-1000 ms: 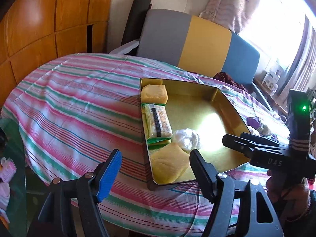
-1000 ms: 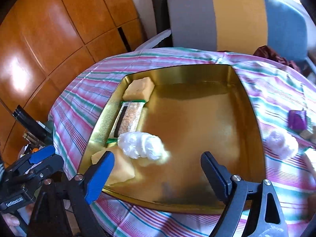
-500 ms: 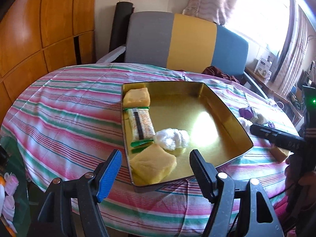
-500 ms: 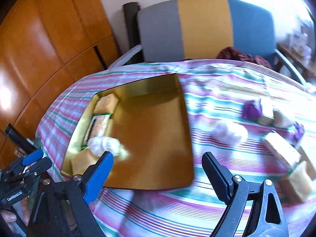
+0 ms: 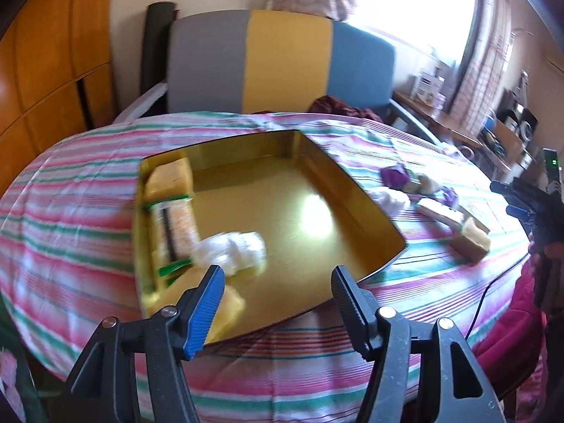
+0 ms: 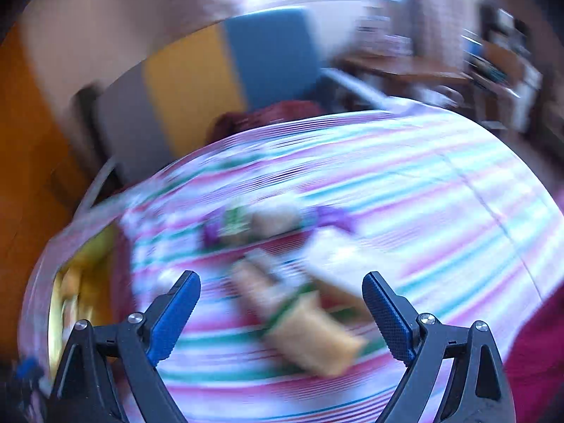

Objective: Organize objects
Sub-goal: 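Move back to the items and grasp a second cracker packet with the left gripper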

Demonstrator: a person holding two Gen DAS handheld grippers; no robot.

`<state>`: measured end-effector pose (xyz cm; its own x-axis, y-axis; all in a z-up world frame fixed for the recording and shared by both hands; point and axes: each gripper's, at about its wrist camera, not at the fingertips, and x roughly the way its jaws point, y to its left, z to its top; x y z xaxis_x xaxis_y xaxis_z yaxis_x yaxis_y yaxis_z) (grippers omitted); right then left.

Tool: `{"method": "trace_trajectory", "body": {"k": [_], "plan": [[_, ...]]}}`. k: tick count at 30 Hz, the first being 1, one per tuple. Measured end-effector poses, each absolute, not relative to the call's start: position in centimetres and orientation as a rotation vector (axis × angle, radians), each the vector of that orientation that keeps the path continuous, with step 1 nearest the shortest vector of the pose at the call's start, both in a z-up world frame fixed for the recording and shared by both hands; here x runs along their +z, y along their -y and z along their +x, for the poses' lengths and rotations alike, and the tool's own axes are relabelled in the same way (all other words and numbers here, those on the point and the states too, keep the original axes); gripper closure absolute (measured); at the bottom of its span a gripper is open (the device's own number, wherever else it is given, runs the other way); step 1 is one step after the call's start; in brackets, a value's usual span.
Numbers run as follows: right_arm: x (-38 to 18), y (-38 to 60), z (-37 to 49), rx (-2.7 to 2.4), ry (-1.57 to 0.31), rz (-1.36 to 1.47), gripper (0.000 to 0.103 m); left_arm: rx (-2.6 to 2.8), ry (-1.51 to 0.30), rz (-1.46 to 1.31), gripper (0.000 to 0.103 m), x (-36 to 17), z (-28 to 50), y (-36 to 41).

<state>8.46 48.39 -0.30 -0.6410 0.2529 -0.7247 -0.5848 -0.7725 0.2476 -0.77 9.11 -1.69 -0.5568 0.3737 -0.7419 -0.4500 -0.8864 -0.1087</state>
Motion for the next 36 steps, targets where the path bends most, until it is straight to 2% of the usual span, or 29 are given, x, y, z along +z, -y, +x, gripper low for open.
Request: {"method": "trace_trajectory", "body": {"k": [9, 21, 29, 32, 36], "plan": [[-3.7, -56.3, 13.4, 2.144, -1.054, -0.775, 0.009, 2.228, -0.21, -1.049, 0.041, -0.3, -0.4, -17.5], [-4.5, -56.6, 13.4, 2.201, -1.204, -0.748, 0.006, 1.848, -0.271, -1.153, 0.048, -3.6, 0.1, -31.7], [-5.1, -56.6, 12.9, 2.232, -1.259, -0.782, 0.006, 1.708, 0.032, -1.432, 0.047, -7.3, -4.2, -36.6], [-5.1, -56.5, 12.8, 2.247, -1.263, -0.785, 0.005, 1.711, 0.134, -1.511, 0.039, -8.4, -6.0, -38.1], [-5.3, -56.5, 12.7, 2.258, -1.287, -0.793, 0.005, 1.725, 0.225, -1.625, 0.035, -9.9, -7.9, -40.1]]}}
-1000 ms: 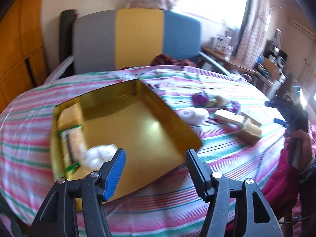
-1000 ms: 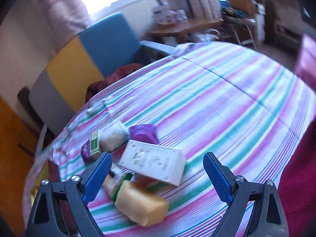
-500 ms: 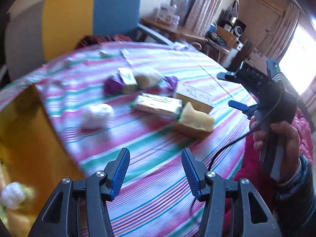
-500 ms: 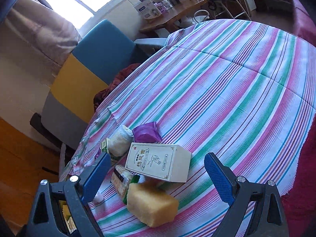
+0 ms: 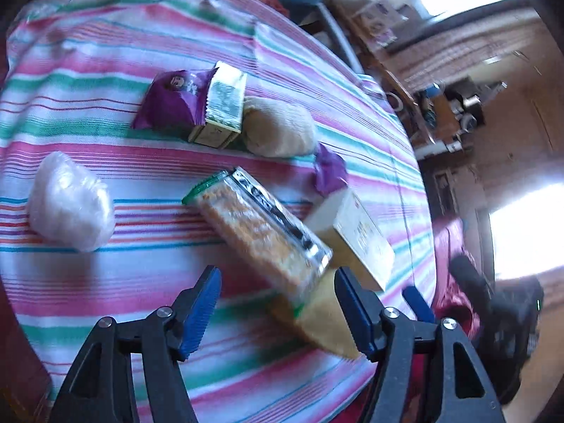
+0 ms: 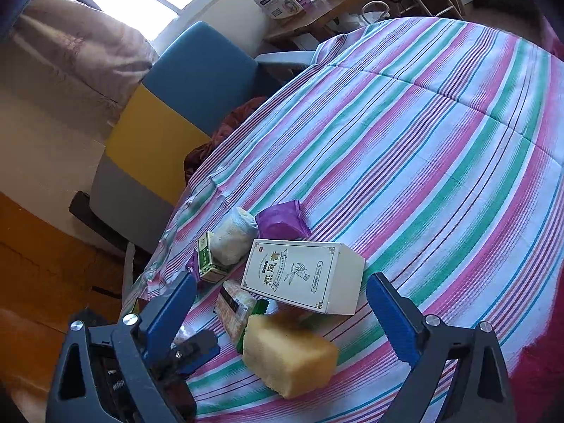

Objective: Organize objects
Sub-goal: 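Move back to the items and grasp a second cracker packet with the left gripper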

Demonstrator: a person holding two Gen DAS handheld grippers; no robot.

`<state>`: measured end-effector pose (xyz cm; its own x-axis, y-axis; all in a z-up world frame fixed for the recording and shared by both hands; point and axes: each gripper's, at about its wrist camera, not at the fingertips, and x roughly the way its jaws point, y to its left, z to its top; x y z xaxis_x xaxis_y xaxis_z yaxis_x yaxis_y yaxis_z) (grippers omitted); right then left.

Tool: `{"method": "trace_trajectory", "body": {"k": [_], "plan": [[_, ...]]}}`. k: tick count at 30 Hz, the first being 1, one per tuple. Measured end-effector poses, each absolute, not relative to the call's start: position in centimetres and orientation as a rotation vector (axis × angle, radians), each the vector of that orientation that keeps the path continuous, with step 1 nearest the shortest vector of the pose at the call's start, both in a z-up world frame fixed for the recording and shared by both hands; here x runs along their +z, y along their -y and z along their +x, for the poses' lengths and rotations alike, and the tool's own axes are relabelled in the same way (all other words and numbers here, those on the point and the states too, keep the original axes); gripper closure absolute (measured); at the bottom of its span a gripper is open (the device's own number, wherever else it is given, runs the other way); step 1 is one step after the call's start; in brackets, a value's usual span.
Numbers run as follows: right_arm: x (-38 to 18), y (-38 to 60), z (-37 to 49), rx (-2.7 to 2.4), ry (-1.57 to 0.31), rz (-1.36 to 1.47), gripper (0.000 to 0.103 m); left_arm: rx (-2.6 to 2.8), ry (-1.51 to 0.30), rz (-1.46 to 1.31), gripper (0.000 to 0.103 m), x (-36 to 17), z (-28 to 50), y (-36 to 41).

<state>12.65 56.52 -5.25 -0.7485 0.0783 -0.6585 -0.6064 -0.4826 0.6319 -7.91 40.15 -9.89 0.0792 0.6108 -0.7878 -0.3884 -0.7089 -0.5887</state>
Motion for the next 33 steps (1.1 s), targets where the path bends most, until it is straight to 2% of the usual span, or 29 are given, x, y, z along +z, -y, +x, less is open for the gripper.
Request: {"method": "trace_trajectory", "body": {"k": [2, 6, 9, 10, 13, 19, 26, 30, 32, 33], "plan": [[-5.3, -56.6, 12.7, 2.263, -1.302, -0.79, 0.005, 1.749, 0.251, -1.683, 0.032, -10.6, -8.7, -41.5], [-5.5, -56.7, 12.6, 2.269, -1.325, -0.787, 0.005, 1.789, 0.19, -1.745, 0.032, -11.5, -9.6, -44.2], [-5.7, -56.6, 12.5, 2.269, -1.332, -0.791, 0.005, 1.858, 0.048, -1.697, 0.04, -11.5, -9.8, -45.8], [-5.7, -56.6, 12.5, 2.271, -1.331, -0.789, 0.005, 1.877, -0.034, -1.671, 0.052, -11.4, -9.5, -46.1], [-5.7, -56.6, 12.6, 2.273, -1.338, -0.78, 0.005, 1.859, -0.14, -1.586, 0.055, -11.3, -9.0, -45.4], [-5.9, -56.7, 12.5, 2.266, -1.345, -0.788, 0.005, 1.893, -0.257, -1.511, 0.055, -10.6, -9.1, -43.4], [-6.0, -56.6, 12.3, 2.252, -1.325, -0.813, 0.005, 1.898, -0.248, -1.583, 0.044, -11.3, -9.4, -44.5], [-6.1, -56.6, 12.2, 2.243, -1.31, -0.827, 0.005, 1.952, -0.347, -1.511, 0.045, -11.5, -8.7, -45.7], [-6.1, -56.6, 12.2, 2.242, -1.298, -0.83, 0.005, 1.983, -0.4, -1.452, 0.054, -11.6, -7.9, -45.4], [-6.1, -56.6, 12.2, 2.241, -1.289, -0.832, 0.005, 1.987, -0.423, -1.426, 0.054, -11.5, -7.6, -45.1]]}}
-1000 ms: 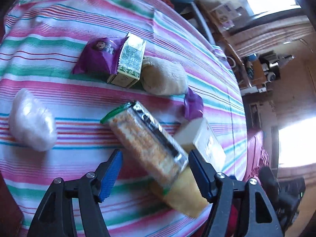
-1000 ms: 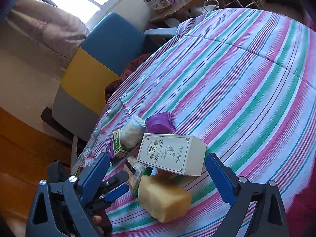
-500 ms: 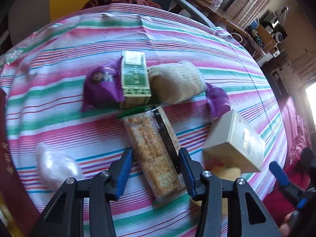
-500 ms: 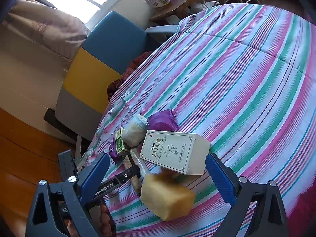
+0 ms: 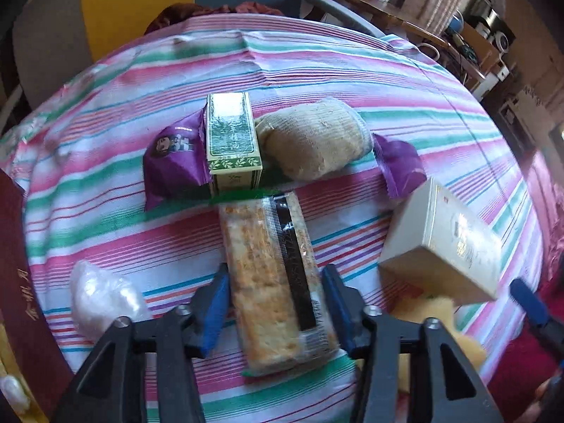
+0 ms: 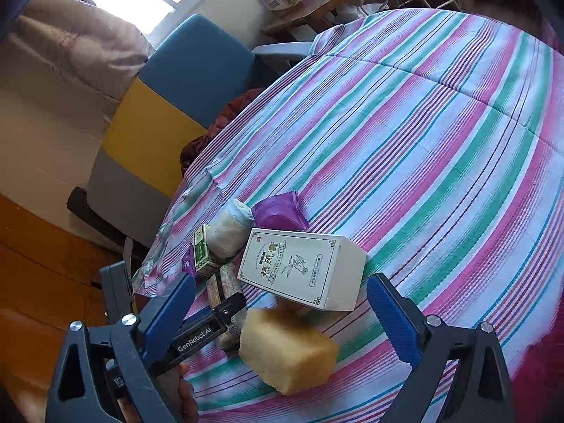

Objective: Organize objects
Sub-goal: 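Move back to the items and grasp a second cracker packet with the left gripper, then grasp the purple packet with the right gripper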

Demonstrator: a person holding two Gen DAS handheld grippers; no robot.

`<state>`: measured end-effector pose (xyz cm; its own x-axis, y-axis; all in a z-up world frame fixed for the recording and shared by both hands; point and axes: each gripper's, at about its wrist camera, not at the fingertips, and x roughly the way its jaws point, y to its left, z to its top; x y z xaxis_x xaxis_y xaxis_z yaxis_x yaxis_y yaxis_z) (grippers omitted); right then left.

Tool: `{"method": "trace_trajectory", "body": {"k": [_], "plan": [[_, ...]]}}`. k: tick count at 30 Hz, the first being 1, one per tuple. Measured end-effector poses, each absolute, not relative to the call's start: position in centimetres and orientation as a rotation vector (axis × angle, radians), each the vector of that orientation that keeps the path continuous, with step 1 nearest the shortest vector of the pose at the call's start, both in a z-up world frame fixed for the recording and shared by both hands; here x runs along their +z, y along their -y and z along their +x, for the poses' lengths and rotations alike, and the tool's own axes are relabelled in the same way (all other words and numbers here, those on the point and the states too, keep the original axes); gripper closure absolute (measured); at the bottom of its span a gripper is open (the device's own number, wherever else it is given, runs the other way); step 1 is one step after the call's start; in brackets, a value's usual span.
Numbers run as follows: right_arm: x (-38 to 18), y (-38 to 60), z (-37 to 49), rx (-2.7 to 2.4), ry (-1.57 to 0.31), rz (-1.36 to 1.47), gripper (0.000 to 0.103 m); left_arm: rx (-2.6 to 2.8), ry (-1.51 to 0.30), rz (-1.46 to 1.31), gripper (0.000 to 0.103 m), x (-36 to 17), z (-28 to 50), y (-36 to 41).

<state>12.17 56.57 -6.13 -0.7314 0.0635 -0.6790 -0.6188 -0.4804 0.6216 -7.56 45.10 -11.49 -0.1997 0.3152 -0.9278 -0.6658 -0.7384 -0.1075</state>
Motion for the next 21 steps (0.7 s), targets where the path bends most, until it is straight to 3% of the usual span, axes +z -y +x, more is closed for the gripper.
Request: {"method": "trace_trajectory", "body": {"k": [6, 13, 18, 21], "plan": [[-5.9, -56.5, 11.9, 2.237, -1.243, -0.867, 0.008, 1.97, -0.462, -1.298, 0.056, -11.5, -4.7, -42.3], [-4.5, -59.0, 7.9, 2.24, -1.085, -0.981, 0.023, 1.943, -0.415, -1.24, 0.057, -11.4, -3.8, -39.2], [-5.5, -60.2, 2.1, 2.243, -0.979, -1.18, 0.023, 1.929, -0.367, -1.234, 0.057, -11.3, -3.7, -37.7], [-7.1, -60.7, -0.3, 2.202, -1.008, -1.265, 0.022, 1.919, -0.336, -1.232, 0.057, -11.4, -3.9, -37.2]]}}
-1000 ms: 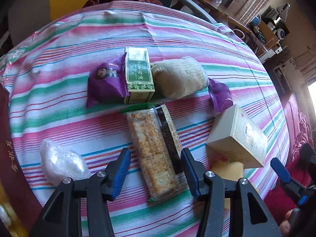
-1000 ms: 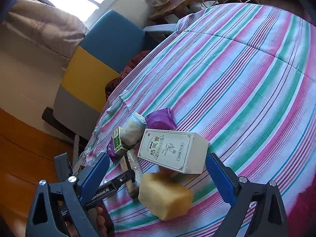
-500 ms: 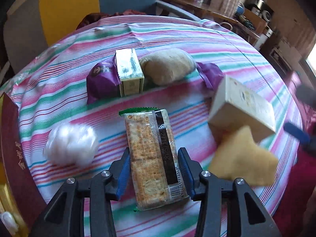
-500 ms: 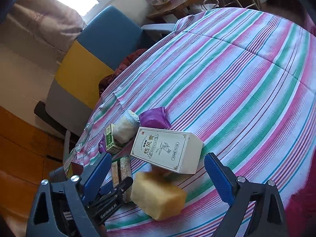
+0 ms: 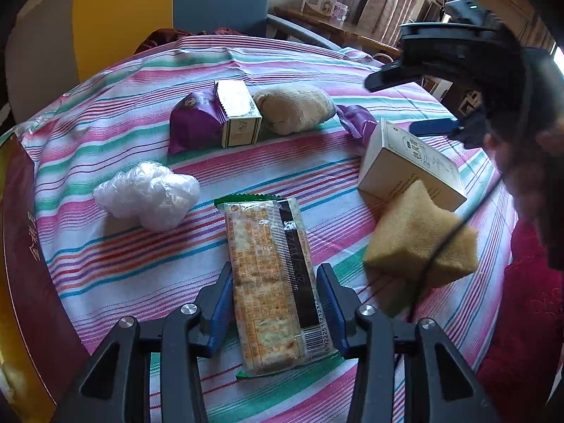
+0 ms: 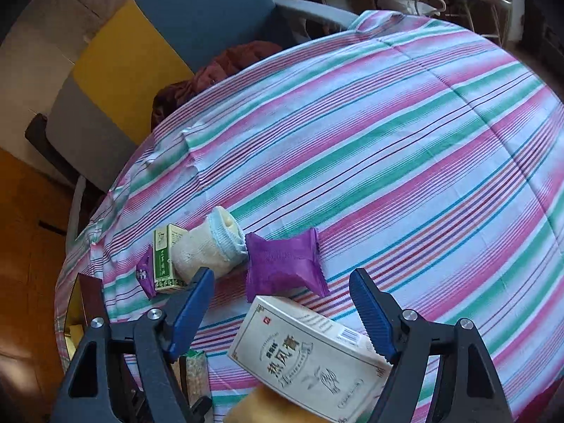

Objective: Organize objects
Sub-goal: 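Grasp the purple packet with the right gripper, then carry the cracker packet over the gold tray with the left gripper while the right gripper holds the purple packet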

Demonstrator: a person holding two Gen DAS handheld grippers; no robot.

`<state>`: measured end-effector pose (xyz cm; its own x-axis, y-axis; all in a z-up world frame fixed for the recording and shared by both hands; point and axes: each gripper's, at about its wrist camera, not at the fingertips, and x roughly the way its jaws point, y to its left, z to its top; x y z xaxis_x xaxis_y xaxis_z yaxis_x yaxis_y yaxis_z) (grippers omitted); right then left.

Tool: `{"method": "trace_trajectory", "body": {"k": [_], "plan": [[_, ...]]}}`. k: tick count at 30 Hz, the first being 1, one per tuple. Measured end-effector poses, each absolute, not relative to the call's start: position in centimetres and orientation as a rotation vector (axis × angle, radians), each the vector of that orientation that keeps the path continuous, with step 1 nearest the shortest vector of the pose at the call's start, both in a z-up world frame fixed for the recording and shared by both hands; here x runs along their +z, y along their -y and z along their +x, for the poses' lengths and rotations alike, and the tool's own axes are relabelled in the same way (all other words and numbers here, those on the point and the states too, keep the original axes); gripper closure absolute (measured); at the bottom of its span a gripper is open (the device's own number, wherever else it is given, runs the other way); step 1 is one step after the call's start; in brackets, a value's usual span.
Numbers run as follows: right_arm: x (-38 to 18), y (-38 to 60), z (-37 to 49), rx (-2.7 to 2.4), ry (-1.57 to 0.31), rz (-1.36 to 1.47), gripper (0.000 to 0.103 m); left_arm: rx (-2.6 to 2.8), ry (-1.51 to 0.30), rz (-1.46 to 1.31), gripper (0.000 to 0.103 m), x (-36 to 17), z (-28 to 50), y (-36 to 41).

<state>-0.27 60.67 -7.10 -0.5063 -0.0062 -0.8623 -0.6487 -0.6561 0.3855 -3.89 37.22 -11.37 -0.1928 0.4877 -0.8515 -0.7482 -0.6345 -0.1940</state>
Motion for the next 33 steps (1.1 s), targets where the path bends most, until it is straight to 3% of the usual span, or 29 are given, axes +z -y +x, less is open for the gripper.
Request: {"method": "trace_trajectory", "body": {"k": [6, 8, 10, 12, 25, 33], "plan": [[-9.8, -60.8, -3.7, 2.14, -0.85, -1.397, 0.013, 1.915, -0.309, -1.222, 0.057, -11.4, -4.1, -36.9], [-11.1, -60.7, -4.4, 2.125, -0.827, -1.453, 0.031, 1.914, -0.304, -1.217, 0.057, -11.4, -4.1, -36.8], [-11.0, -60.1, -4.7, 2.13, -0.675, -1.461, 0.053, 1.914, -0.295, -1.214, 0.057, -11.4, -4.2, -36.6], [-10.8, -60.2, -4.3, 2.157, -0.697, -1.449, 0.059, 1.921, -0.294, -1.207, 0.057, -11.4, -4.1, -36.6], [-2.6, -57.4, -0.5, 2.396, -0.694, -1.157, 0.06, 1.939, -0.333, -1.171, 0.062, -10.7, -2.2, -35.1], [-3.7, -50.8, -0.4, 2.523, -0.727, -1.242, 0.06, 1.964, -0.307, -1.133, 0.063, -8.5, 0.0, -31.7]]}}
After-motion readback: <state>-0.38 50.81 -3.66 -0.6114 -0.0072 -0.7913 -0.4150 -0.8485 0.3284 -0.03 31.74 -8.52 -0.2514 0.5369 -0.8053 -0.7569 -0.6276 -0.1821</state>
